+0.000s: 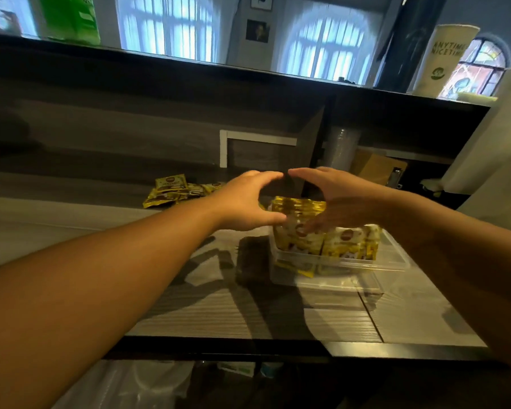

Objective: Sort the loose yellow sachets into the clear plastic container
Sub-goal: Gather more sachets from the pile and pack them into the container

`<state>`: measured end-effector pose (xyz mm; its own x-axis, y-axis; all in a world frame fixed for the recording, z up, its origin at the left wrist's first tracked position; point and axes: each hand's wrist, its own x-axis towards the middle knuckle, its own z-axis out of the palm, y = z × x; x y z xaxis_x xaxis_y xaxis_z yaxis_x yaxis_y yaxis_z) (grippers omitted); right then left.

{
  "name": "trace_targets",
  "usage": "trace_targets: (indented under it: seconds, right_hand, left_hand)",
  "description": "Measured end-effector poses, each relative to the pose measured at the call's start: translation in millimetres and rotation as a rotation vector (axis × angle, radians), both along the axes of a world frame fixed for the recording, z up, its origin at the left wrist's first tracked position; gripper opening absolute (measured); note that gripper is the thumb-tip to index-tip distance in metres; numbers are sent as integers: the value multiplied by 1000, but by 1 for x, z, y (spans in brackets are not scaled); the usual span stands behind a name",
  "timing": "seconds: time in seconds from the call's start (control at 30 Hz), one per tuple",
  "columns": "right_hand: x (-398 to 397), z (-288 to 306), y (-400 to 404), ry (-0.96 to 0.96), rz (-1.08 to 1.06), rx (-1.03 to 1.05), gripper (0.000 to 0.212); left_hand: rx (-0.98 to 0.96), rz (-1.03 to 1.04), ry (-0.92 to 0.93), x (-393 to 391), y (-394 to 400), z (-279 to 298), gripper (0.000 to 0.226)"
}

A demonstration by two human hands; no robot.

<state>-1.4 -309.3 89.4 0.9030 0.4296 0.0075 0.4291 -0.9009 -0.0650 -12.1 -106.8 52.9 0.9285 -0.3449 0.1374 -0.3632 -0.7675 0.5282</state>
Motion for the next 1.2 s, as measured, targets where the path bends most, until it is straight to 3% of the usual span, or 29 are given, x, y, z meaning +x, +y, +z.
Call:
trace_targets:
  seconds: [0.1, 0.3, 0.43, 0.63, 0.8, 0.9, 0.97, 1.1, 1.2]
  right_hand:
    - [4, 1, 40, -14, 37, 5, 95]
    - [22, -22, 129, 46, 77, -15, 65]
    - [39, -48, 182, 103, 9, -37, 50]
    - [45, -102, 226, 87, -127, 24, 80]
    - [53, -130, 228, 21, -130, 141, 77]
    - [57, -134, 227, 27, -138, 181, 75]
    - [61, -136, 228, 39, -140, 171, 75]
    - [66, -140, 229, 4, -154, 139, 76]
    - [60, -141, 227, -81, -160, 183, 73]
  left_hand:
    - [-116, 174, -11, 6, 46, -20, 66]
    - [111, 416, -56, 16, 127, -72, 55]
    - [167, 451, -101, 28, 159, -90, 54]
    - [222, 421, -54, 54, 176, -85, 54]
    - [240, 393, 60, 83, 180, -70, 44]
    - [301, 389, 109, 89, 178, -69, 20]
    - [292, 411, 72, 90, 177, -75, 12]
    - [327, 468, -141, 88, 177, -84, 37]
    - [416, 439, -260, 85, 178, -84, 33]
